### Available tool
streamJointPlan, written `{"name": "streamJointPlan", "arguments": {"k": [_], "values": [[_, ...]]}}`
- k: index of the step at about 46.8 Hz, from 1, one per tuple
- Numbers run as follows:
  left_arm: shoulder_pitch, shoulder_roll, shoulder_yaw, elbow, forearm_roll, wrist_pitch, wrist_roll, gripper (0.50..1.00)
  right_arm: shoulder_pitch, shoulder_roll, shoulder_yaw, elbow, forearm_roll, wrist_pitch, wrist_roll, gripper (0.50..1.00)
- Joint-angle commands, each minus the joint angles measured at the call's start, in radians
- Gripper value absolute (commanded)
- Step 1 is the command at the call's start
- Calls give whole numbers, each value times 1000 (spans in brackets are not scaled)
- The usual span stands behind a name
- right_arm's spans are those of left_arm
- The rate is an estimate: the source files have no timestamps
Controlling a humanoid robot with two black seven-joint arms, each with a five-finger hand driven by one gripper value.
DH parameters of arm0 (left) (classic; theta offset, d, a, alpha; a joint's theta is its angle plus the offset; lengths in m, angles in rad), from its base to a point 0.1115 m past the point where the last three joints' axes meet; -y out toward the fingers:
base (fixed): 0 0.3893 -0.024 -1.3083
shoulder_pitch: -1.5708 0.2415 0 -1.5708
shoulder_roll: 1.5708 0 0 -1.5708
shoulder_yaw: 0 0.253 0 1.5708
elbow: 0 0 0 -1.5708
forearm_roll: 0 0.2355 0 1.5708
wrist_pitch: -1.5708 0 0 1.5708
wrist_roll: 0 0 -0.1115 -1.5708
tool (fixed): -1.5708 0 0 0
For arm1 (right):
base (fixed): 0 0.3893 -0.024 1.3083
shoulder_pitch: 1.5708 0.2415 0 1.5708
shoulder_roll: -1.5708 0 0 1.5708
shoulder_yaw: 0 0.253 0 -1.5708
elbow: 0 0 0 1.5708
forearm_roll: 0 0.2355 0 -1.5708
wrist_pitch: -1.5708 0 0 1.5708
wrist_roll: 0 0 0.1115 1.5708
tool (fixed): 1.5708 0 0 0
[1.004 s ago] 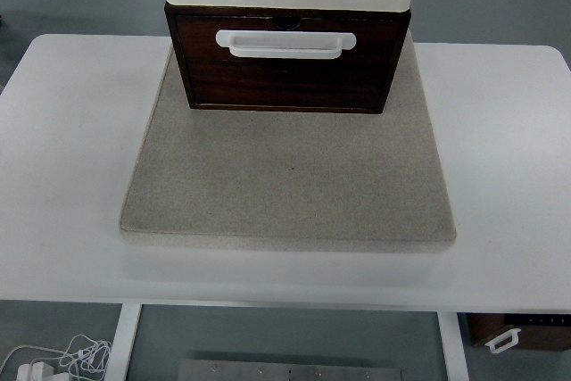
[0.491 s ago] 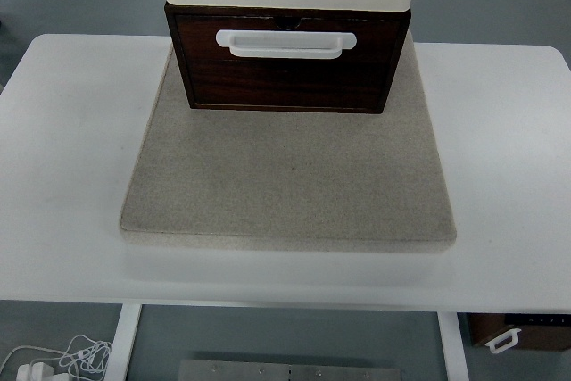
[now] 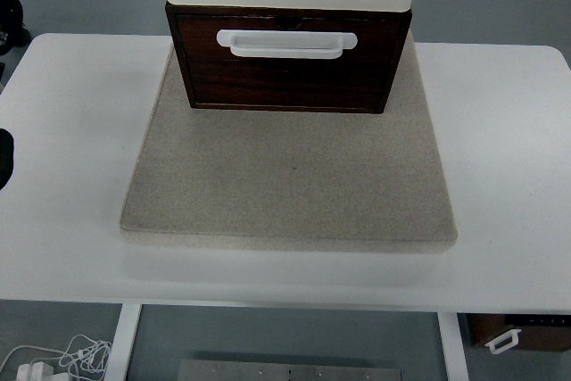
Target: Close the drawer under the combination cabinet
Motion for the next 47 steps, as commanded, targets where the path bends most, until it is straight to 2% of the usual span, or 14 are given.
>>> {"name": "streamJointPlan", "arguments": {"k": [1,6,12,32,47], "values": [[20,-22,29,2,-1,2,-7,1000,0,0,0,0,0,-4,0,952],[45,-56,32,-1,-41,3,-36,1000,0,0,1,0,3,-7,0,952],[68,-96,81,0,-63,3,-47,1000,0,0,6,0,8,-5,0,952],[71,-203,109,0,-99,3,-50,1000,5,0,11,0,11,-5,0,952],[73,-208,106,22,-135,3,-56,1000,18,0,12,-2,11,-5,0,952]]}}
